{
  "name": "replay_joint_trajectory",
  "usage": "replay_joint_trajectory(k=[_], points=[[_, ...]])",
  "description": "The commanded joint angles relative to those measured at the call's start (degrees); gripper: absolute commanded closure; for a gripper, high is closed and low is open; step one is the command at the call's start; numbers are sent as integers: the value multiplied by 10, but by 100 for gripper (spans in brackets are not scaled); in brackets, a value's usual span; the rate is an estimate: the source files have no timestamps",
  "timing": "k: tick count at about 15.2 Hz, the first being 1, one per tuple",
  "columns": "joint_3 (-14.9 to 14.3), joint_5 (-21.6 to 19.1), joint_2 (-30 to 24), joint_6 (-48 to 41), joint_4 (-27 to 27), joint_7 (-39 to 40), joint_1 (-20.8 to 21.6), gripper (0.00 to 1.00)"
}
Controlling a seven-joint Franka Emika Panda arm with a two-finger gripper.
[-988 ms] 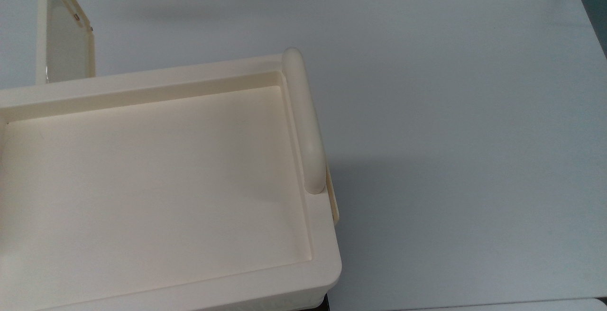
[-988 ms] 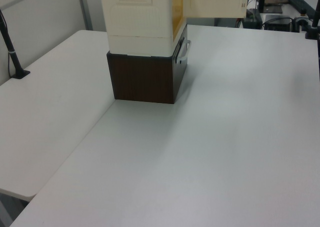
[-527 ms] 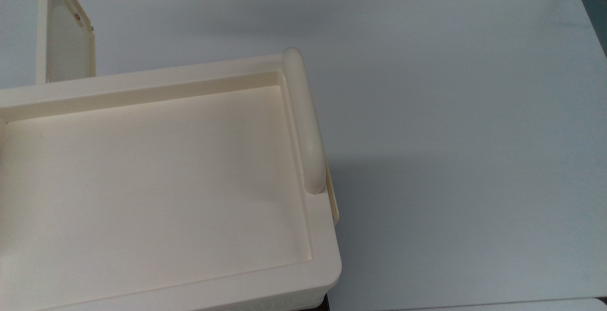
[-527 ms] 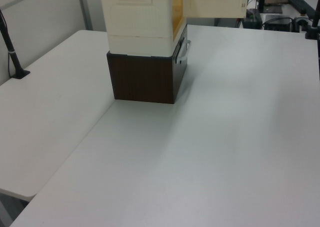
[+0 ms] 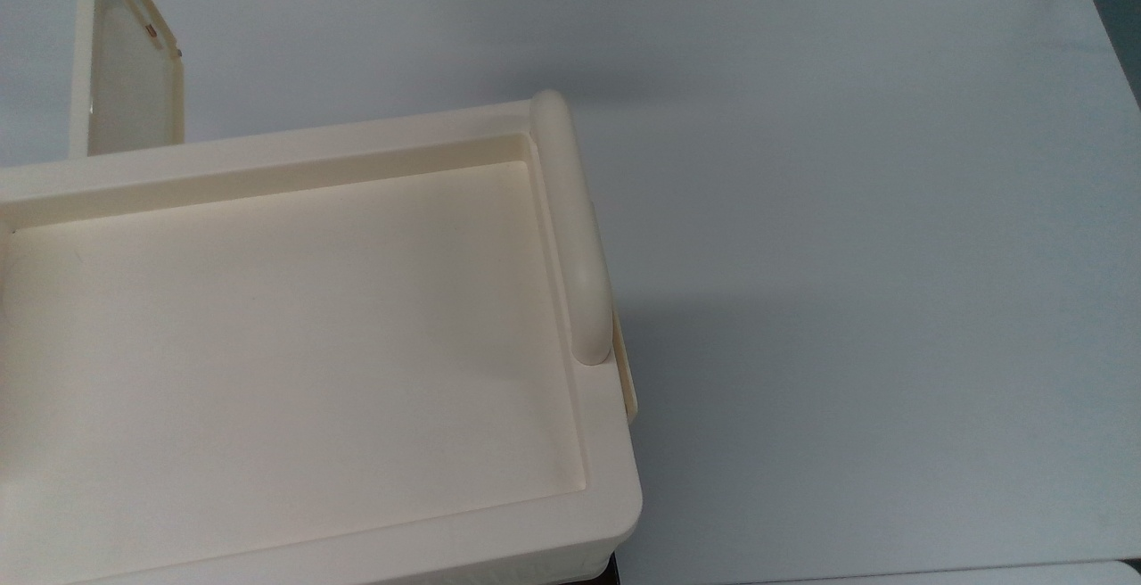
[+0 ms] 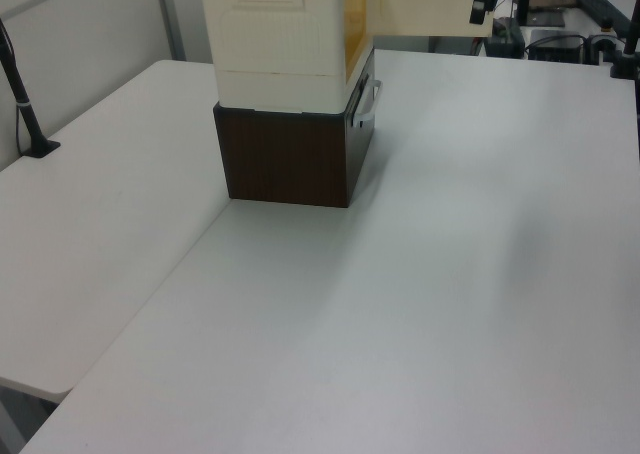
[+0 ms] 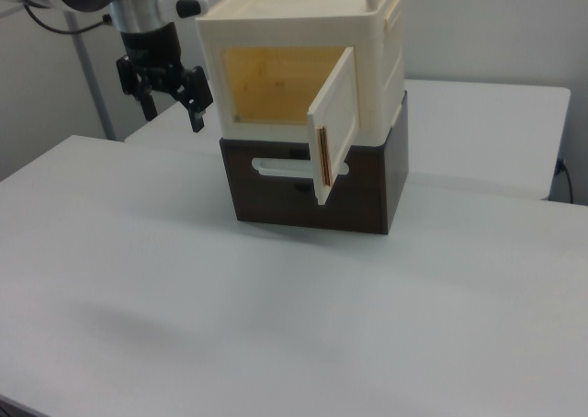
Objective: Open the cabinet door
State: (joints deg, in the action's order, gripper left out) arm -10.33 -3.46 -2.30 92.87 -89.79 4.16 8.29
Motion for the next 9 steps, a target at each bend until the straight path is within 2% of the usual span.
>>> replay_joint_trajectory(k=[1,4,5,8,9], points=[[-7,28,12,-3,-5,26,16,0],[5,31,16,-3,-4,44,2,0],[15,38,20,-3,-2,44,-9,0],[74,50,20,-4,1,43,-64,0],[74,51,19,-4,1,41,-64,0]])
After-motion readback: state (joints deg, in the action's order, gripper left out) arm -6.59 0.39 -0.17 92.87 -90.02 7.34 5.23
